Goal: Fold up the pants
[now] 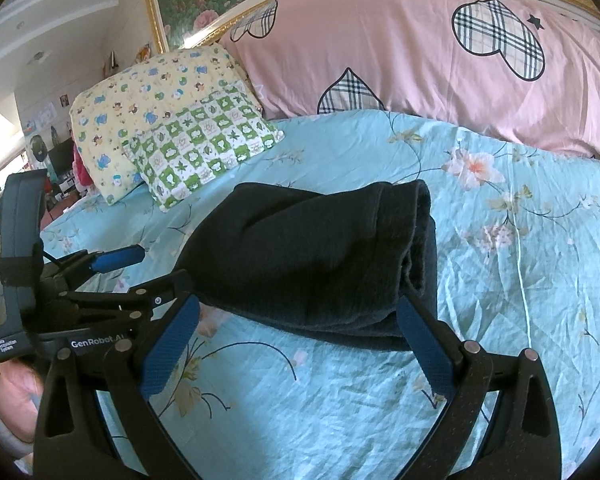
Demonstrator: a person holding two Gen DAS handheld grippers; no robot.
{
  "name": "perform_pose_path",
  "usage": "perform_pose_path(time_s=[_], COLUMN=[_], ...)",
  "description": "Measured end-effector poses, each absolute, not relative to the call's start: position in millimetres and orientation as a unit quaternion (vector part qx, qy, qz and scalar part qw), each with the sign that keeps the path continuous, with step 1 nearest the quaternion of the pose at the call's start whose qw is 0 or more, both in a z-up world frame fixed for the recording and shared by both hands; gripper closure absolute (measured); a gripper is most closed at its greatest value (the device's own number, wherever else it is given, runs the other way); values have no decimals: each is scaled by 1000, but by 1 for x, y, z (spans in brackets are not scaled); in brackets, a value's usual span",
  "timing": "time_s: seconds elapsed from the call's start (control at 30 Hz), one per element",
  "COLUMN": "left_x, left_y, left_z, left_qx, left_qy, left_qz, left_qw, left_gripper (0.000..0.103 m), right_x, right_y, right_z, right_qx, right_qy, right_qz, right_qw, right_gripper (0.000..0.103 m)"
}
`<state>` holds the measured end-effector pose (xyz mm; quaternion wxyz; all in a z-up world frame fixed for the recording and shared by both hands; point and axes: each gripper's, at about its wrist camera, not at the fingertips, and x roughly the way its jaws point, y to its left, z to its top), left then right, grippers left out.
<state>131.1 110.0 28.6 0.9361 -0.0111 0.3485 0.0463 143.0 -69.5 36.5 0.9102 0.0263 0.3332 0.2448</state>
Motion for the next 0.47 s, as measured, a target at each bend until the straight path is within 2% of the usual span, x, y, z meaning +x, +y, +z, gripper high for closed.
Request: perform_pose_path(time_s=[0.47], left_x=[135], left_y=[106], left_z=[32], left_qx=[-5], left_qy=[353], left_qz=[46], left_qw=[934], left_gripper=[18], right_x=[144], right_y=[-78], right_z=[39], right_qx=[34], right_qy=[331], right_qz=[238], right_qw=[913], right_gripper=[4])
